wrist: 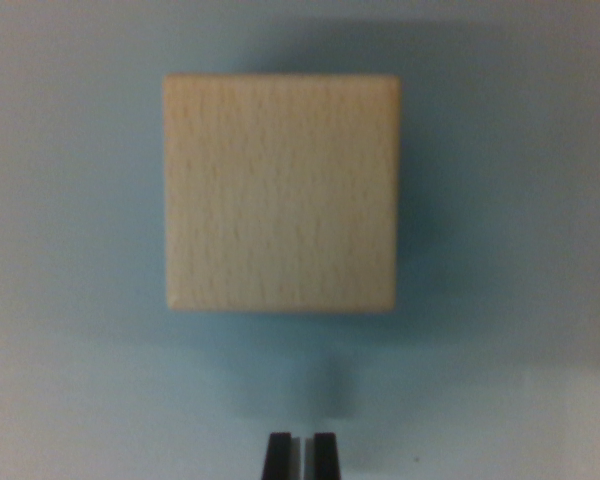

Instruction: Push wooden cube

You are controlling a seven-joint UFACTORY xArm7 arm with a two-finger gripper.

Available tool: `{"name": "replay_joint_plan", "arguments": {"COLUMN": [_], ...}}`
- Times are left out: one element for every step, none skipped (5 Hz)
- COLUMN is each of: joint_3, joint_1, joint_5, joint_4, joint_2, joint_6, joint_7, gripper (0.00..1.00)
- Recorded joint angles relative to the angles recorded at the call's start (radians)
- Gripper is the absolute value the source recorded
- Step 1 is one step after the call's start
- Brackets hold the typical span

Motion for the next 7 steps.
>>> {"name": "replay_joint_plan", "arguments": {"joint_3": [0.002,0.002,0.005,0.005,0.008,0.008,0.011], "joint_1": [-0.0003,-0.0003,-0.0006,-0.0006,-0.0010,-0.0010,-0.0014], "joint_5": [0.0005,0.0005,0.0011,0.0011,0.0018,0.0018,0.0026], "joint_4": [0.026,0.026,0.056,0.056,0.092,0.092,0.132], "joint_2": [0.016,0.016,0.033,0.033,0.054,0.054,0.078], "joint_6": [0.011,0.011,0.023,0.023,0.037,0.037,0.054], "joint_7": [0.003,0.003,0.007,0.007,0.011,0.011,0.016], "gripper": [1.00,1.00,1.00,1.00,1.00,1.00,1.00]}}
